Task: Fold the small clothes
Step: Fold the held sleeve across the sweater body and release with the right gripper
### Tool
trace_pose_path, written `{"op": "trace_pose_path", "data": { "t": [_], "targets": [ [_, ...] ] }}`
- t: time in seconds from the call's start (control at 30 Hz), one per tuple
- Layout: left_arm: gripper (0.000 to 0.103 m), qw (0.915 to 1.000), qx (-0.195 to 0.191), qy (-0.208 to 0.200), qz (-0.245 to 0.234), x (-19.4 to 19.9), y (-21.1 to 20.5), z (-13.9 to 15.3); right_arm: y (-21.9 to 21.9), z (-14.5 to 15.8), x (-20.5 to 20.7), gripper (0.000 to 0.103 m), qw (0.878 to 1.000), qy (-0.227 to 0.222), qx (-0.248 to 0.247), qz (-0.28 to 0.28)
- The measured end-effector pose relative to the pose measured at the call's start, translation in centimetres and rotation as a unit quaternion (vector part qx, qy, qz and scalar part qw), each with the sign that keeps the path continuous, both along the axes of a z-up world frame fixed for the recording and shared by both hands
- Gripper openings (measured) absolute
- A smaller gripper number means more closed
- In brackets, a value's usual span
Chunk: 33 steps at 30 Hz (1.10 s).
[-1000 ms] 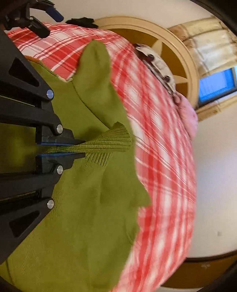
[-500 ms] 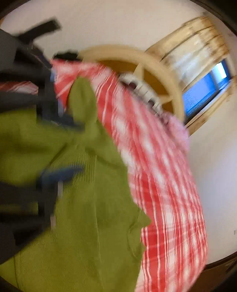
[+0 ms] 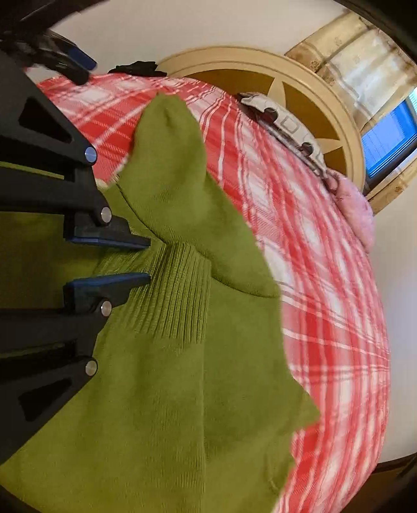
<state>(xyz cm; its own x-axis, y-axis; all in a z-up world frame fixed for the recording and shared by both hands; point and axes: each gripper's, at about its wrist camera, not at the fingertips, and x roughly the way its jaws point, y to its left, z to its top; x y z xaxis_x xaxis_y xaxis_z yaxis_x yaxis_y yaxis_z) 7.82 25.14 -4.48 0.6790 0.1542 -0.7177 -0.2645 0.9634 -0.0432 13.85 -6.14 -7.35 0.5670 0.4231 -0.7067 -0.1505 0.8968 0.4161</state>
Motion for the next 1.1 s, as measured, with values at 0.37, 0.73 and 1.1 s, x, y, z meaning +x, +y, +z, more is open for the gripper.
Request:
{"op": "trace_pose_path", "data": {
  "t": [0.37,0.73,1.1],
  "targets": [
    [0.103,0.9948,-0.065,0.013,0.078,5.6,11.9,0.0,-1.3,9.1,-12.3,0.084,0.986,-0.166,0.022,-0.024],
    [0.091,0.9694,-0.198,0.043,0.138,11.3,14.2,-4.6,-0.5,9.3,-15.6,0.084,0.988,-0.152,-0.003,-0.010],
    [0.012,0.9745,-0.182,0.036,0.126,13.2,13.8,-4.2,-4.4,8.1,-15.8,0.084,0.990,-0.119,0.003,-0.078]
  ]
}}
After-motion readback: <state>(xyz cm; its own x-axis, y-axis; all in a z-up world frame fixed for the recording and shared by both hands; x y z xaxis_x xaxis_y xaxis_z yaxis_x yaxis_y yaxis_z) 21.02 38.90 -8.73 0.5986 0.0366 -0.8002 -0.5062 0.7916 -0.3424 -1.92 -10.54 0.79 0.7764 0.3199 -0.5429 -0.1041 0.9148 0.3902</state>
